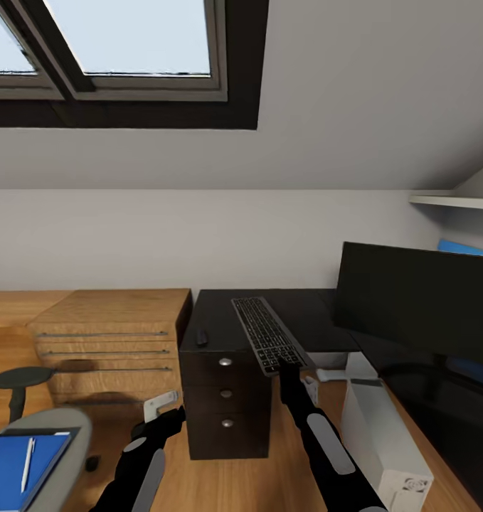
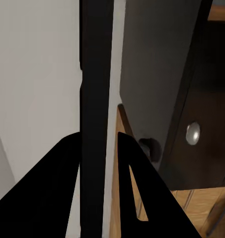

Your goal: In the bedroom, organize the workspace by keeping the computer under the desk, ensuring the monitor is on the desk, placing the keyboard on the desk next to the monitor, placing the mouse on the desk next to the keyboard, moving the folder from the swivel chair onto the desk next to the mouse, stacking the notebook on top of the folder with the pen on top of the notebook, and positioning the swivel chair next to the desk.

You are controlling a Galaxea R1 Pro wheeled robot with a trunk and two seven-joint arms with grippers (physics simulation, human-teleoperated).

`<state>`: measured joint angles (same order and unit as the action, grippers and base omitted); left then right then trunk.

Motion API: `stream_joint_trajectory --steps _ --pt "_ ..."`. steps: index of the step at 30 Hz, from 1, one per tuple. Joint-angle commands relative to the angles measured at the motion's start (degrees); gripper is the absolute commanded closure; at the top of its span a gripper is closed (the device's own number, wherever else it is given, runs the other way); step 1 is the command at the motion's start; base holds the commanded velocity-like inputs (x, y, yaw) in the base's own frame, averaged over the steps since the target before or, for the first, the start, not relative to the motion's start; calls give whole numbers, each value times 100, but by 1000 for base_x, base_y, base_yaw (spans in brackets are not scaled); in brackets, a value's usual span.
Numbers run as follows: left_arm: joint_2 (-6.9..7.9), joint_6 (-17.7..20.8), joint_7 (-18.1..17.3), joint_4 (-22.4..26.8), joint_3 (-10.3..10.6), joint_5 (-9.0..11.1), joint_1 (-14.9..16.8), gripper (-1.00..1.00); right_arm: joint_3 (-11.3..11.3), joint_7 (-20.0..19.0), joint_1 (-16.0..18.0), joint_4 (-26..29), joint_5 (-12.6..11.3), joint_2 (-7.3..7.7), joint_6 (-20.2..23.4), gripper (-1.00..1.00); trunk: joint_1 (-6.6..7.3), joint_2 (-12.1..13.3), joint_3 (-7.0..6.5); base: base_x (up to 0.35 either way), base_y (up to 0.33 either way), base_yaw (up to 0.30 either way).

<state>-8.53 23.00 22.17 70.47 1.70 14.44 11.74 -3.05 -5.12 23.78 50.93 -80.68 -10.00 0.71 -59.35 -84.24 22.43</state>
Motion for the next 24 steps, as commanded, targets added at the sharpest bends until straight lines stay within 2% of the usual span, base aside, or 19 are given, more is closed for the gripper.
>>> stream_joint_trajectory --steps 1,5,12,24 --pt "6 13 51 16 79 59 3 -100 -2 -24 4 -1 -66 0 8 100 -3 -4 7 327 76 0" --pt "9 11 51 62 183 64 3 -100 -12 -24 4 -55 -67 0 -4 100 -3 -4 7 327 113 0" --pt "16 12 49 71 198 60 3 -100 -35 -24 4 -289 -51 0 -23 100 -3 -4 7 308 172 0" --pt "17 12 48 166 199 66 3 -100 -30 -24 11 -521 -27 0 -61 100 -3 -4 7 75 24 0"
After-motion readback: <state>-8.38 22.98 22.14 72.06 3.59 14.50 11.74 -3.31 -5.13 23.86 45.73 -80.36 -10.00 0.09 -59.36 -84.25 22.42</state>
